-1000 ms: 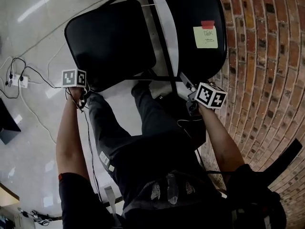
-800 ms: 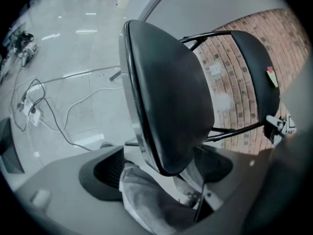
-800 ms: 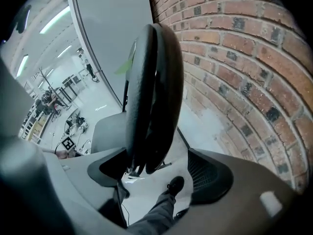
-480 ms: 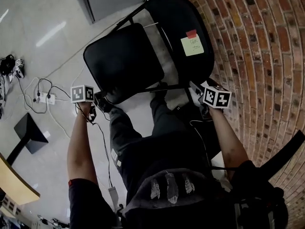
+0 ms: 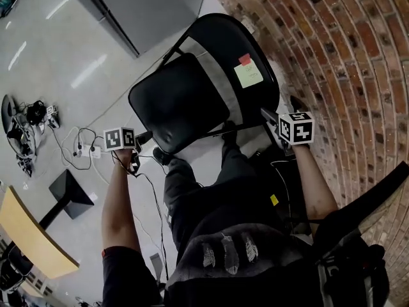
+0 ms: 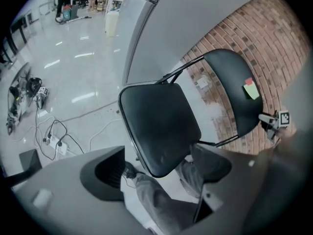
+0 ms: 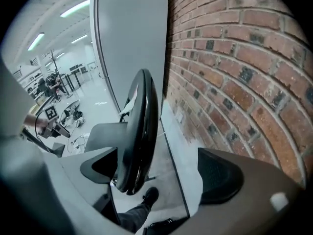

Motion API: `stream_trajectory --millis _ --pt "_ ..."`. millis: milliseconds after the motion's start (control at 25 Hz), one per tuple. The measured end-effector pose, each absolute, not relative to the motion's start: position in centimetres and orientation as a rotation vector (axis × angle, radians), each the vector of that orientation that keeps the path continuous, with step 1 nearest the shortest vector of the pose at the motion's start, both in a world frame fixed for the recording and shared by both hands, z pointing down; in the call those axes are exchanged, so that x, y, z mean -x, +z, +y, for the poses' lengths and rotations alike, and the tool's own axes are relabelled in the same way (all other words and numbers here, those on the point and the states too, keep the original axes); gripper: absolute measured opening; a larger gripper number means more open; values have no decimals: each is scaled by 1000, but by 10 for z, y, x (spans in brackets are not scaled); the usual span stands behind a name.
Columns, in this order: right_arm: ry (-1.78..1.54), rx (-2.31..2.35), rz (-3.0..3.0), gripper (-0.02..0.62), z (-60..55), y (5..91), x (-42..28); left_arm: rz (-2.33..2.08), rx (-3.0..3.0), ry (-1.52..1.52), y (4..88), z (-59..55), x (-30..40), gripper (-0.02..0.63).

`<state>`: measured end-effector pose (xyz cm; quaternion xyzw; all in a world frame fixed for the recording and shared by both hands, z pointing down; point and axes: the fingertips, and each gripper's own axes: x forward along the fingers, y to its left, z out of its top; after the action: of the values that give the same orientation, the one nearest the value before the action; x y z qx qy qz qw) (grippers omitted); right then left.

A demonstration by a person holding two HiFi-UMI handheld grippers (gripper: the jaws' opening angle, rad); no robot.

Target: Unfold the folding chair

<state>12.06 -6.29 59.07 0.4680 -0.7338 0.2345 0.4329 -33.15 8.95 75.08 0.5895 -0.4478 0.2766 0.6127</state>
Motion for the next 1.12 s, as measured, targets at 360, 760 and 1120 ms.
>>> stream_trajectory --millis 360,760,1120 --pt "623 -1237 -2097 503 -108 539 -75 -1187 -1406 495 680 55 321 270" --pt "538 -1327 -2127 3 -120 499 -85 -1356 -1508 533 602 22 306 2" --pt "377 -1110 -2317 3 -107 457 -44 -1406 -1565 424 549 16 251 2"
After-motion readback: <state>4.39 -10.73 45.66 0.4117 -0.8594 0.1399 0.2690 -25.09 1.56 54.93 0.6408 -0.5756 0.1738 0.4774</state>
